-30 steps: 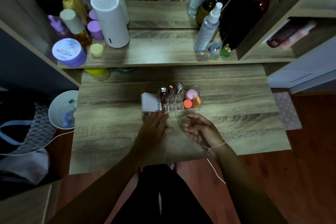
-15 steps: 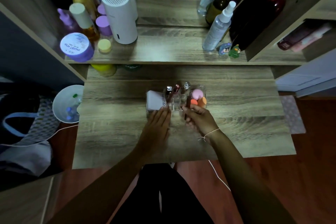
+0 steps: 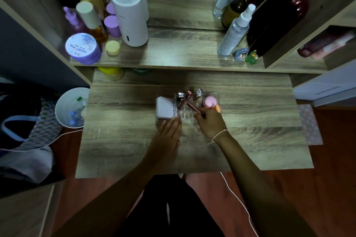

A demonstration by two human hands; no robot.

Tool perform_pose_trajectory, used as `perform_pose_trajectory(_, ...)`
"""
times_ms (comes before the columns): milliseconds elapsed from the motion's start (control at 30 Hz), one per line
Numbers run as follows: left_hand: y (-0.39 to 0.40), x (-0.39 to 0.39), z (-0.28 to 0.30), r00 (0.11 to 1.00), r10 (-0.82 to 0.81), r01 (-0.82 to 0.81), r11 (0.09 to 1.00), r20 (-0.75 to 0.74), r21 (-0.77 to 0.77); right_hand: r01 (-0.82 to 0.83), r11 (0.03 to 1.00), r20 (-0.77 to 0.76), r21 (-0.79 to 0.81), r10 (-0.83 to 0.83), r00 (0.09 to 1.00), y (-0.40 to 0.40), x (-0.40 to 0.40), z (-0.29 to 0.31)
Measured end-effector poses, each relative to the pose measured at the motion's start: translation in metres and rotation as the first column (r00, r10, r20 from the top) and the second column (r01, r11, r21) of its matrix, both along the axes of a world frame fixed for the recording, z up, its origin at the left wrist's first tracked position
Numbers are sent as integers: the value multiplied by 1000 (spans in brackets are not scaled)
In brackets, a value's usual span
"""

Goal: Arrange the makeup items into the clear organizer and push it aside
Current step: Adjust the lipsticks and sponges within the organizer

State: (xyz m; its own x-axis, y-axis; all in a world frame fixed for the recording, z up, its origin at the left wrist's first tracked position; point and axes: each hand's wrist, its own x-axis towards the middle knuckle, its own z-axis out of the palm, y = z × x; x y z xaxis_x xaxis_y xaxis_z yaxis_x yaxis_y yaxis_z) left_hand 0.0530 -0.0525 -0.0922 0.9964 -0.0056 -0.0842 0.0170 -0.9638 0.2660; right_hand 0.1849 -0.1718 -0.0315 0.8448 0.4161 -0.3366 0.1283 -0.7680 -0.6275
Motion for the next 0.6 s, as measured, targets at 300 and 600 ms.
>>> perform_pose_trajectory(300, 4, -4, -10, 1000, -13, 14, 999, 22, -51, 20, 999, 204, -41, -12, 979, 13, 0, 4)
perform_pose_trajectory(600, 5, -12, -21, 1000, 8, -8, 996, 2, -90, 103, 995, 169, 16, -104, 980, 26, 4, -1)
